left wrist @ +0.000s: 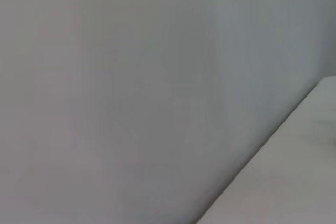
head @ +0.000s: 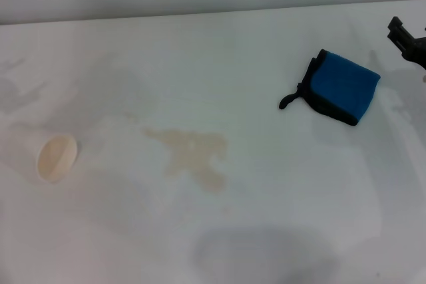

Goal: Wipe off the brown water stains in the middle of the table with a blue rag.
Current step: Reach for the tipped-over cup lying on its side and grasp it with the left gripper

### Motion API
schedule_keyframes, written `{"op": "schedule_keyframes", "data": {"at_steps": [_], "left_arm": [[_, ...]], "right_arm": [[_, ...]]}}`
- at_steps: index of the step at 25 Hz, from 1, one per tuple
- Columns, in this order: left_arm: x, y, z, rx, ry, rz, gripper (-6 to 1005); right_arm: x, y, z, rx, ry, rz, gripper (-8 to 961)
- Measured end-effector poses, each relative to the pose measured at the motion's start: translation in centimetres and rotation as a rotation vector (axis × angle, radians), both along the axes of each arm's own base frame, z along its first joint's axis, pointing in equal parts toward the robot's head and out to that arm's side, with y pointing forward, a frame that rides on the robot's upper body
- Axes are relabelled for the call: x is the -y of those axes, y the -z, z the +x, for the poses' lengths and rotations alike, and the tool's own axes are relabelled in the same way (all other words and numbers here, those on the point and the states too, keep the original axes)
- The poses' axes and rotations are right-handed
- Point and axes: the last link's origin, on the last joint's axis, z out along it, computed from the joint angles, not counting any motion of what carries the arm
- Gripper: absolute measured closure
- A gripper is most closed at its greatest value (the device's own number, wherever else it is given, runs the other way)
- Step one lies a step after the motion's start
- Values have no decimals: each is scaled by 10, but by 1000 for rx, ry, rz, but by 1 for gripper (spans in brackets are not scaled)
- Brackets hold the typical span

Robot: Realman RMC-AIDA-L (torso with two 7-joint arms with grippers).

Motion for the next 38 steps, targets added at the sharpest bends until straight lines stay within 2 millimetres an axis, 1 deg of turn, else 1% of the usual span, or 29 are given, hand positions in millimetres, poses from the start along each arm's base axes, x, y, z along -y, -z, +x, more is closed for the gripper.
{"op": "schedule_keyframes", "data": {"at_steps": [3,6,9,13,16,19,26,28,29,30,36,38], "left_arm": [[-6,4,8,-64,45,-36,173],[-9,13,12,-195,81,-147,174],[-8,21,13,-340,95,-285,174],[-6,23,13,-443,96,-380,174],[-9,22,19,-522,112,-437,174],[-16,19,28,-587,134,-466,174],[-24,17,36,-682,239,-462,174],[-25,20,39,-692,263,-468,174],[-24,25,39,-713,297,-487,174],[-24,25,39,-713,297,-487,174],[-15,47,40,-810,341,-630,173],[-15,52,40,-833,350,-647,174]], "right_arm": [[-1,-2,1,-6,12,14,95],[-3,-7,3,-20,27,43,95],[-7,-8,-1,-30,21,57,95],[-17,-9,-8,-43,15,66,95],[-19,-9,-9,-48,18,71,95],[-19,-10,-7,-52,27,75,95],[-18,-10,0,-75,85,83,95],[-18,-11,3,-83,102,89,95],[-18,-12,4,-86,108,91,95],[-18,-12,4,-87,111,93,95],[-18,-16,6,-109,128,120,96],[-21,-17,5,-116,127,128,96]]}}
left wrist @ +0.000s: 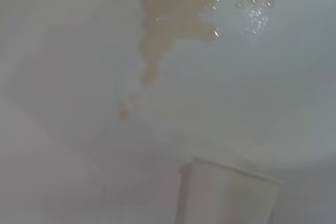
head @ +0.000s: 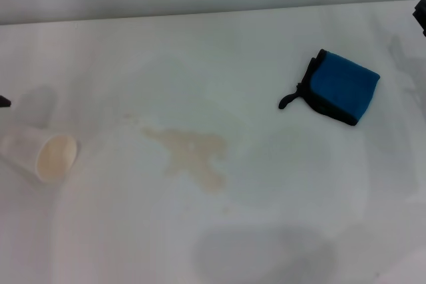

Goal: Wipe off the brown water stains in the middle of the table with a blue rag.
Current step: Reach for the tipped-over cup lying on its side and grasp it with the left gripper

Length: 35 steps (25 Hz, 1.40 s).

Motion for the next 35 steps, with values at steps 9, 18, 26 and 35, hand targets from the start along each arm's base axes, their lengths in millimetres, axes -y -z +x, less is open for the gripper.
{"op": "schedule_keyframes", "data": {"at_steps": [9,18,26,35], "left_arm": [[-7,6,-5,-11,164,23,173],[2,25,-7,-29,194,-48,173],[0,48,-14,-73,224,-37,174],[2,72,-19,-82,241,-52,174]], "right_arm": [[-6,-2,-4,-22,1,21,96],[-7,-2,-4,-37,6,30,96],[-4,-2,-1,-37,14,31,97],[-3,-2,-1,-36,15,29,97]]}}
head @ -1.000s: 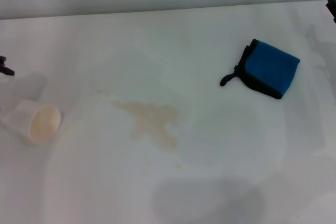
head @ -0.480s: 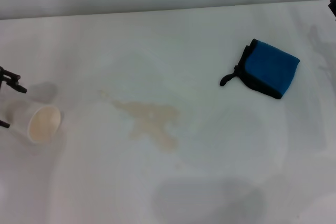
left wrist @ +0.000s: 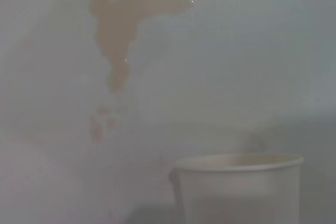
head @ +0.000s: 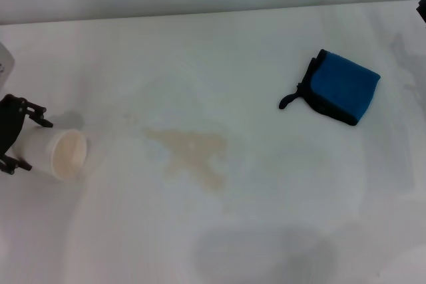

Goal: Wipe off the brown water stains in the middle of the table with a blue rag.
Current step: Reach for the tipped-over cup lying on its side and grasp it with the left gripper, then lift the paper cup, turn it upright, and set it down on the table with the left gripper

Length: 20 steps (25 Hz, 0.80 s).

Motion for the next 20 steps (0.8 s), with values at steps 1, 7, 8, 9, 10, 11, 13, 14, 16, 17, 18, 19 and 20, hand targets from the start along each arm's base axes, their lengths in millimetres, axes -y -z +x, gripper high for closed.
{"op": "schedule_keyframes", "data": {"at_steps": [1,7,8,9,10,11,13,14,16,17,18,19,20], "left_arm": [[0,1,0,-1,0,1,173],[-1,7,-1,-2,-20,25,190],[-1,7,0,-1,-21,24,194],[-1,8,0,0,-22,24,197],[-1,8,0,1,-24,24,200],[-1,8,0,1,-24,24,204],[-1,8,0,3,-26,25,211],[-1,9,0,5,-28,27,214],[-1,9,0,9,-41,36,221],[-1,9,0,13,-49,43,238],[-2,9,1,27,-65,60,256],[-3,9,2,37,-74,70,273],[-5,7,5,59,-94,96,291]], "right_arm": [[0,0,0,0,0,0,97],[1,0,1,1,3,-2,97],[1,0,1,1,4,-2,97],[1,0,1,1,5,-2,97],[2,0,2,1,6,-2,97],[2,1,2,1,6,-3,97],[2,1,2,2,7,-3,97],[2,1,2,3,7,-4,97],[2,1,2,4,7,-5,97],[2,1,2,4,7,-5,98],[2,1,2,5,7,-6,98],[2,1,2,5,7,-6,98],[2,1,2,6,7,-7,98]]}}
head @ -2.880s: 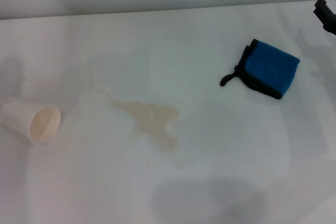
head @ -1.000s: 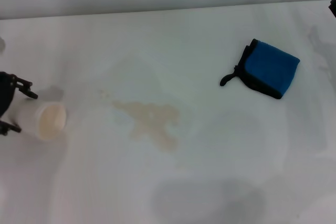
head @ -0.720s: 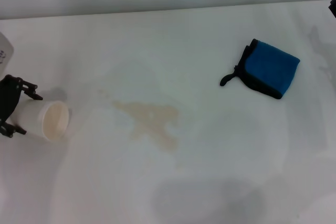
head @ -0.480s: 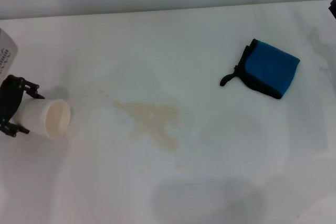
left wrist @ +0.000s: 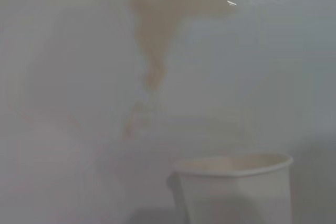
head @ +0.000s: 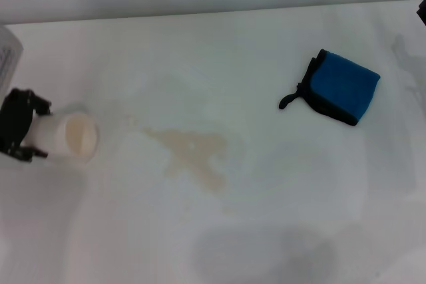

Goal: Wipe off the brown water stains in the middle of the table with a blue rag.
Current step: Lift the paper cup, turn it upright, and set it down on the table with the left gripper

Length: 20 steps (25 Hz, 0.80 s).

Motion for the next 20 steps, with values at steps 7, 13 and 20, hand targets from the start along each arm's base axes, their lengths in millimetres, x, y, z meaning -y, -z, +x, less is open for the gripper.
{"op": "schedule_keyframes", "data": {"at_steps": [7,13,20], "left_arm": [[-12,-30,7,251,-161,252,342],[0,-41,-5,544,-261,451,345],[32,-31,-34,967,-354,729,347]], "right_arm": [[-1,-4,0,6,-3,8,98],[0,-8,1,11,-11,21,98],[0,-12,-1,22,-35,39,98]]}}
